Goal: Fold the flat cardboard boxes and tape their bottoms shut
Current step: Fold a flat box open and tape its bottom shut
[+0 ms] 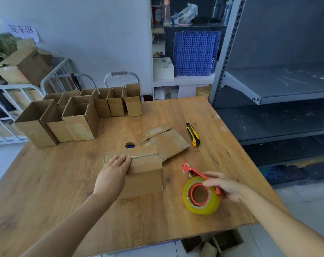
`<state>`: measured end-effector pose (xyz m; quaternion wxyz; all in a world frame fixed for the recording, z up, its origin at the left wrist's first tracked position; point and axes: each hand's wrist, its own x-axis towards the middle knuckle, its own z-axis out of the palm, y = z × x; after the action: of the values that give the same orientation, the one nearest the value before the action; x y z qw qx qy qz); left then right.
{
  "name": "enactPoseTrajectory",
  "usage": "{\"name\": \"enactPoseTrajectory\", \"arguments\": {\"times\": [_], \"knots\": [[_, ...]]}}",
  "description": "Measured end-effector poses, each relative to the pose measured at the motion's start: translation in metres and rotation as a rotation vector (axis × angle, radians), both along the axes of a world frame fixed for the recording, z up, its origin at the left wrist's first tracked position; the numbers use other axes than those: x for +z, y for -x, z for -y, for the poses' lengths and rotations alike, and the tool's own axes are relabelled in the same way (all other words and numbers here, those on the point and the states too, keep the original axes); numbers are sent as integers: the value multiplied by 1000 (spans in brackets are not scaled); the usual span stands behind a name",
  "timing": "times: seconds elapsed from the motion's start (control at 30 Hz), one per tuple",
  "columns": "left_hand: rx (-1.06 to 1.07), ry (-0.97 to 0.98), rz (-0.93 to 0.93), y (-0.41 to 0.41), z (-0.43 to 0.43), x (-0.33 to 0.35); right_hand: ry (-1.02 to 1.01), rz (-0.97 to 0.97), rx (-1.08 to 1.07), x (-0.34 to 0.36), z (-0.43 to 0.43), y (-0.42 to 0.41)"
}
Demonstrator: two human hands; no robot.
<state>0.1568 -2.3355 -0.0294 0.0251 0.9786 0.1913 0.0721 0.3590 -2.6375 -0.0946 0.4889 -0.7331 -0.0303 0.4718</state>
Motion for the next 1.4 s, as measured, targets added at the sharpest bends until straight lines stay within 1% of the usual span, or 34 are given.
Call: {"name": "enactPoseTrajectory", "arguments": {"times": [0.07,0.2,0.3,0.4,0.5,0.57,0.6,0.63,0.77,0.97,1.1,1.23,1.3,1.33,1.4], "knots": [[5,7,7,1,1,2,-26,79,10,16,-4,1],[-5,29,-13,2,1,4,-64,319,68,64,-15,1],[-18,14,-3,0,-5,-1,-99,499,154,109,-28,1],[-33,48,9,0,-5,1,-130,652,230,147,-47,2],[-84,73,46,1,-5,1,-106,814,379,171,-71,5],[-88,82,13,1,-7,4,-38,943,511,182,-90,8],[-73,74,18,2,-9,3,-17,978,569,184,-100,10],[-57,62,27,3,-12,2,-11,986,617,184,-109,11],[-77,137,61,2,-12,3,-12,995,756,177,-136,11],[-71,110,-13,1,-15,12,-60,954,811,185,-153,-1],[-97,129,27,3,-17,10,-77,950,821,188,-157,-7],[-84,118,-35,2,-20,8,-67,961,927,183,-164,-6],[-84,184,-22,3,-22,6,-65,952,950,183,-168,-8],[-77,255,18,2,-24,4,-67,944,956,183,-168,-8],[36,483,177,1,-26,6,-67,934,976,184,-169,-9]]}}
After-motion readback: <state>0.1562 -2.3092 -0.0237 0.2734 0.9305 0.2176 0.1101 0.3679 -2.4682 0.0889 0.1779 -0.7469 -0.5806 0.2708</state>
